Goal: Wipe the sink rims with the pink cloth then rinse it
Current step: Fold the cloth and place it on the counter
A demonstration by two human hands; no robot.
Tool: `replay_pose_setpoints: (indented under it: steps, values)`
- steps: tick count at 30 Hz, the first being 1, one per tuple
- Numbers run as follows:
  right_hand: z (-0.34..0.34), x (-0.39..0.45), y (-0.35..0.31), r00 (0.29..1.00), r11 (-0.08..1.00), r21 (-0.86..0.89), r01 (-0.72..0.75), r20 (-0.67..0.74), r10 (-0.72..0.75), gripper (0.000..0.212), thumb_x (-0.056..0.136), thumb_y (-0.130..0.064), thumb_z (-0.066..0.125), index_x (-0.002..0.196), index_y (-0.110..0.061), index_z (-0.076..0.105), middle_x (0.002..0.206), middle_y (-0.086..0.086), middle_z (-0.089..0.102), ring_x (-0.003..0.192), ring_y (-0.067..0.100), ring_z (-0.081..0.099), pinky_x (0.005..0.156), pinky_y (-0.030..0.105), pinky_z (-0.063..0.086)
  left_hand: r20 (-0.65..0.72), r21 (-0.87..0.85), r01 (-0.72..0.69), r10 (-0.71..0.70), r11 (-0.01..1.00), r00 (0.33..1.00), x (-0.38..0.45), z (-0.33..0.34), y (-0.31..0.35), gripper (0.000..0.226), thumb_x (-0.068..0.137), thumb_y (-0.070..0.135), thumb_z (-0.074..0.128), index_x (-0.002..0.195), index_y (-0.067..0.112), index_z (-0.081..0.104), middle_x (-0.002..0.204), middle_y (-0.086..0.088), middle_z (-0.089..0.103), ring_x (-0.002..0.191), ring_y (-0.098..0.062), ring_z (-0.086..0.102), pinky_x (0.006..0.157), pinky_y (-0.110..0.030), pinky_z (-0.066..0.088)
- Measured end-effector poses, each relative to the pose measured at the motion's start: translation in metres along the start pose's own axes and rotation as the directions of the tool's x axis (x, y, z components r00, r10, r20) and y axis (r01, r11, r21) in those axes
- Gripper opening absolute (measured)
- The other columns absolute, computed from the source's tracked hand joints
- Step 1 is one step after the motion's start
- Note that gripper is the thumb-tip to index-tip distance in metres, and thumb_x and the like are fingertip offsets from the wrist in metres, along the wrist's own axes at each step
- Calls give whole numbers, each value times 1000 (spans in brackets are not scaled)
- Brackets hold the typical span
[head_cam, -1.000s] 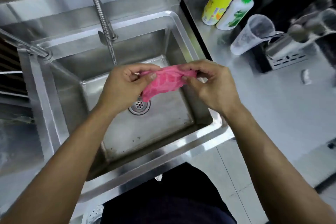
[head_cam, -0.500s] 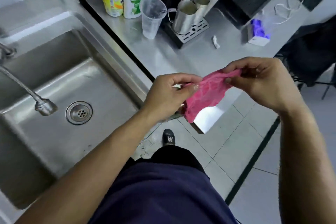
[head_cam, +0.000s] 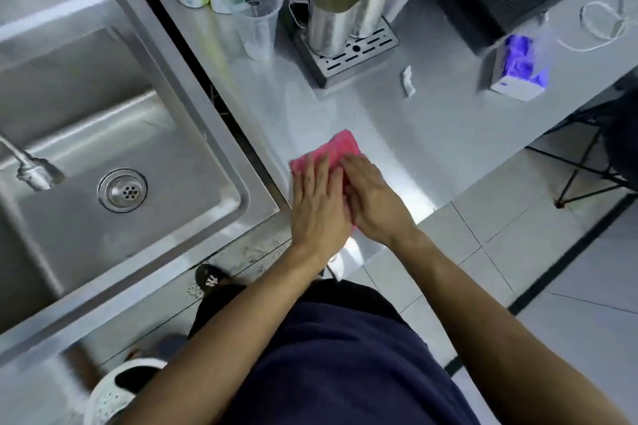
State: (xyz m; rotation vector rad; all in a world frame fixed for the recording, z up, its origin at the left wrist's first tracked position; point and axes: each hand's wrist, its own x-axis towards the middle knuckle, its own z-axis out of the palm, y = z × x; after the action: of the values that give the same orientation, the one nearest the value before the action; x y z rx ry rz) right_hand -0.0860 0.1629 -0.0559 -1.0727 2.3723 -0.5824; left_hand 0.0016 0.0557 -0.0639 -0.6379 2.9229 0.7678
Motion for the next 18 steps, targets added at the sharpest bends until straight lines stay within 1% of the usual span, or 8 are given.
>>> replay_pose_setpoints:
  steps: [2, 3, 4, 7, 10, 15, 18]
  values:
    - [14, -7, 9, 997, 999, -36, 21, 75, -18, 68, 101, -34, 21, 160, -3, 31, 169, 15, 27, 160, 31, 18, 131, 47, 13, 86, 59, 28, -33, 998, 996, -2, 20, -4, 60, 107, 27, 33, 163, 7, 22, 172, -11, 15, 161, -31, 4, 129, -49, -1]
    - [18, -8, 14, 996, 998, -54, 37, 81, -33, 68, 102, -35, 20, 161, -3, 27, 170, 14, 23, 161, 30, 14, 132, 47, 12, 103, 76, 27, -35, 997, 994, -4, 27, -9, 61, 109, 28, 31, 164, 8, 15, 173, -10, 9, 161, -30, -1, 130, -47, -4]
    - [20, -7, 20, 996, 995, -79, 62, 72, -57, 66, 104, -34, 21, 162, -2, 25, 171, 15, 21, 161, 30, 13, 131, 49, 13, 104, 95, 16, -26, 995, 994, -5, 32, -13, 62, 108, 30, 28, 165, 8, 13, 174, -9, 7, 161, -29, -2, 130, -46, -4]
    - [26, -6, 34, 988, 977, -147, 154, 46, -149, 58, 109, -26, 29, 161, 0, 24, 171, 17, 19, 161, 31, 12, 130, 52, 16, 66, 152, -27, 17, 988, 998, -6, 38, -19, 64, 107, 35, 22, 164, 8, 16, 173, -9, 10, 161, -29, 2, 131, -47, 5]
    - [30, -5, 42, 978, 963, -172, 207, 33, -204, 58, 110, -26, 30, 162, -1, 22, 171, 17, 19, 161, 31, 13, 130, 51, 17, 24, 195, -17, 13, 981, 1000, -7, 40, -19, 65, 106, 36, 19, 164, 7, 17, 172, -10, 13, 160, -28, 6, 130, -47, 10]
    - [27, 0, 55, 958, 930, -232, 284, 45, -282, 58, 111, -26, 30, 162, -1, 20, 172, 16, 15, 161, 30, 9, 131, 50, 14, -23, 178, 88, -85, 980, 996, -7, 46, -12, 68, 104, 37, 22, 164, 6, 13, 173, -12, 9, 161, -26, 5, 131, -43, 5]
    - [27, 2, 59, 944, 906, -268, 327, 45, -327, 59, 111, -26, 32, 162, 0, 21, 171, 18, 16, 161, 31, 9, 131, 49, 14, -14, 181, 95, -94, 979, 996, -6, 48, -13, 70, 104, 38, 23, 165, 7, 11, 173, -11, 5, 161, -25, 1, 131, -42, 2]
